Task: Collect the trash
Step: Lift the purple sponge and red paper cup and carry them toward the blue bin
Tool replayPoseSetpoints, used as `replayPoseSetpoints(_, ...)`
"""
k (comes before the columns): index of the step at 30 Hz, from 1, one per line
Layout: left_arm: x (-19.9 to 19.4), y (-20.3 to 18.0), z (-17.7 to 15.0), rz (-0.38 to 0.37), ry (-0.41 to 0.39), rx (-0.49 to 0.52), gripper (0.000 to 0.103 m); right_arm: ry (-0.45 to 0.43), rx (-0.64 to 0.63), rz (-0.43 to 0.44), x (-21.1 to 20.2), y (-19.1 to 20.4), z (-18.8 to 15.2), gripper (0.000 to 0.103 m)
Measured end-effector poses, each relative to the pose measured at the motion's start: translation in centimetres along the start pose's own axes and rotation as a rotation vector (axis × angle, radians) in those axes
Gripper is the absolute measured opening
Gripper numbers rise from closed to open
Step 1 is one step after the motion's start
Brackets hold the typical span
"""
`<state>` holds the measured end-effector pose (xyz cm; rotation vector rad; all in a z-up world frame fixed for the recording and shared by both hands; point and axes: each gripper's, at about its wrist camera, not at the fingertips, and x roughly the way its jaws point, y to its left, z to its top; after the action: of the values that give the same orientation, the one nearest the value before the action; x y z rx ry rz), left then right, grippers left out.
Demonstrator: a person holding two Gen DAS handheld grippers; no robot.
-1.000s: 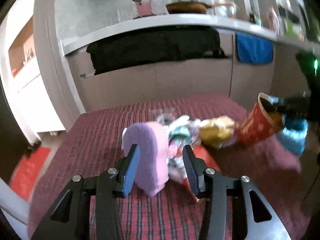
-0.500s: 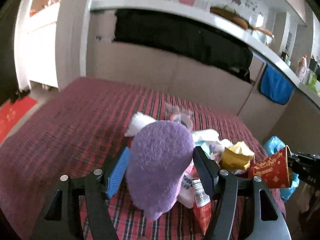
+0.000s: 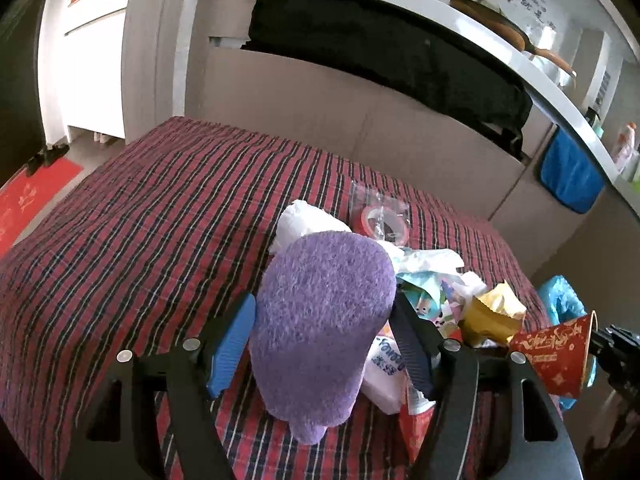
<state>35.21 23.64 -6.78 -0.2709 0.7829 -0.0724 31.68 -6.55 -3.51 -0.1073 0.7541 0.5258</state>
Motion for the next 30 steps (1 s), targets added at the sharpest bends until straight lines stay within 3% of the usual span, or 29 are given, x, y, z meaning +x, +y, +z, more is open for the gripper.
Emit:
replayPoseSetpoints(1, -0.2, -0.1, -0.1, 0.004, -0.002, 0.008, 0.067, -0.003, -0.003, 0.001, -0.2, 0.2, 0.0, 0.006)
replayPoseSetpoints(3, -1.1, -0.6, -0.5, -0.016, -0.011, 0.016, 0.043, -0.01, -0.012, 0.002, -0.7, 0.6, -0.1, 0.006)
replayPoseSetpoints(4, -1.5, -0.8, -0.6, -0.016, -0.016, 0.017, 0.042, -0.016, -0.018, 0.0, -1.0, 0.8, -0.2, 0.006)
replayPoseSetpoints(6, -2.8, -1.3, -0.9, -0.003, -0.046, 0.019, 0.027, -0.031, -0.03, -0.01, -1.6, 1.1, -0.2, 0.006)
replayPoseSetpoints(9, -4.5, -2.3, -1.4, 0.004, -0.082, 0.047, 0.022, -0.05, -0.044, -0.021, -2.6, 1.5, -0.3, 0.006)
replayPoseSetpoints(11, -5.0, -2.8, -1.8, 0.05, -0.104, 0.077, 0.023, -0.057, -0.045, -0.02, -3.0, 1.6, -0.3, 0.006)
replayPoseSetpoints(13, -4.7, -2.8, -2.2, 0.066, -0.092, 0.09, 0.023, -0.059, -0.042, -0.016, -3.3, 1.7, -0.5, 0.006)
replayPoseSetpoints(17, -3.4, -2.4, -2.7, 0.018, -0.04, 0.104, 0.029, -0.055, -0.034, -0.004, -3.8, 1.7, -0.9, 0.006)
replayPoseSetpoints(20, -3.3, -1.1, -2.2, 0.023, -0.077, 0.06, 0.07, -0.055, -0.03, -0.004, -4.2, 1.6, -1.2, 0.006)
replayPoseSetpoints(23, -1.2, 1.5, -1.4, -0.067, 0.005, -0.058, 0.072, -0.049, -0.025, -0.002, -4.1, 1.2, -1.6, 0.006)
replayPoseSetpoints(30, 1.8, 2.0, -1.7, -0.07, 0.078, -0.082, 0.072, -0.007, 0.014, 0.02, -2.2, 0.6, -2.0, 0.006)
